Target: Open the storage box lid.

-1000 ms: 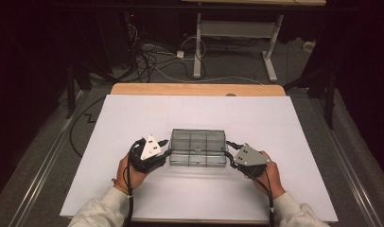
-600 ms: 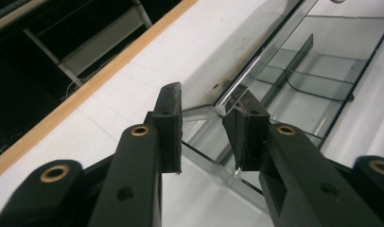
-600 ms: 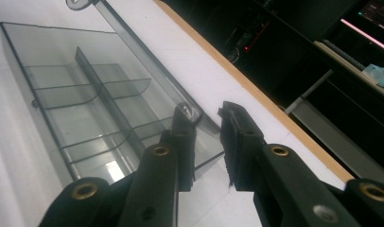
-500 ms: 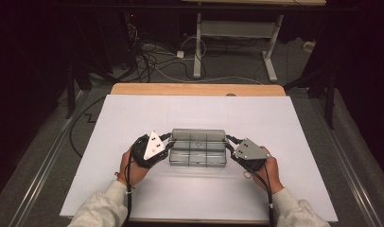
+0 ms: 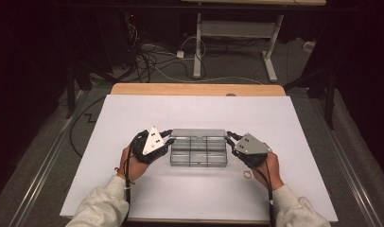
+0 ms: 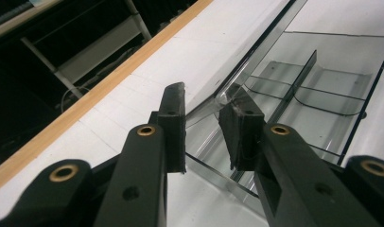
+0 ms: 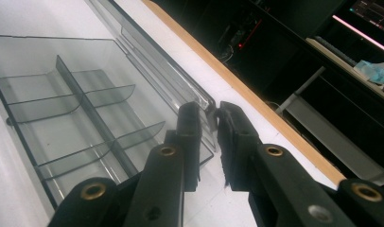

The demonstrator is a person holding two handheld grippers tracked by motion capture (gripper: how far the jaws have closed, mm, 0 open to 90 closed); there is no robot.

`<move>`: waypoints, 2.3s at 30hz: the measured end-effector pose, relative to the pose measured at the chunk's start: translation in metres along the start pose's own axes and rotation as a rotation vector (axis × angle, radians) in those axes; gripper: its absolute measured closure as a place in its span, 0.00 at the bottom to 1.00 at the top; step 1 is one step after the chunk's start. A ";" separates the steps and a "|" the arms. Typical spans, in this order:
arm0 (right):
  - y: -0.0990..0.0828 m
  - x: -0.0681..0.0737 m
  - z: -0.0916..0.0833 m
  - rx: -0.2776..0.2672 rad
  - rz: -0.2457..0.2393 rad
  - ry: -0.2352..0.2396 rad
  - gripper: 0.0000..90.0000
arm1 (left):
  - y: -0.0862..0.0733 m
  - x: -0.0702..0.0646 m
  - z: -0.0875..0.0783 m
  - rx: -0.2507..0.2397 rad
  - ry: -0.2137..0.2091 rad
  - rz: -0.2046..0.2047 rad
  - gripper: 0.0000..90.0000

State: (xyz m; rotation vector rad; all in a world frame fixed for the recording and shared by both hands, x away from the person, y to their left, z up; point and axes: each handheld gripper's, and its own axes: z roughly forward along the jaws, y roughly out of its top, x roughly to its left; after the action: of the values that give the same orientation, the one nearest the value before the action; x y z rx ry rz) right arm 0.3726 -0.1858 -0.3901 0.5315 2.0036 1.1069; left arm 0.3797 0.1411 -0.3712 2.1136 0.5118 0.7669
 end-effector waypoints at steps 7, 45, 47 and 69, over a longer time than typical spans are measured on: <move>0.004 -0.004 0.000 -0.008 0.005 0.003 0.88 | 0.002 0.007 0.002 -0.014 -0.017 -0.027 0.78; 0.030 -0.050 0.021 -0.053 0.126 0.042 0.89 | 0.031 0.057 0.021 -0.033 -0.095 -0.118 0.79; 0.030 -0.052 0.023 -0.056 0.132 0.039 0.89 | 0.031 0.059 0.023 -0.040 -0.097 -0.130 0.79; 0.017 -0.061 0.050 -0.071 0.247 0.026 0.88 | 0.020 0.068 0.045 -0.056 -0.068 -0.196 0.79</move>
State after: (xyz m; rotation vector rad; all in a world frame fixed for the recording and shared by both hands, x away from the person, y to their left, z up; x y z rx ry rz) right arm 0.4495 -0.1915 -0.3659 0.7461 1.9498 1.3339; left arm 0.4621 0.1445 -0.3538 1.9961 0.6421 0.5888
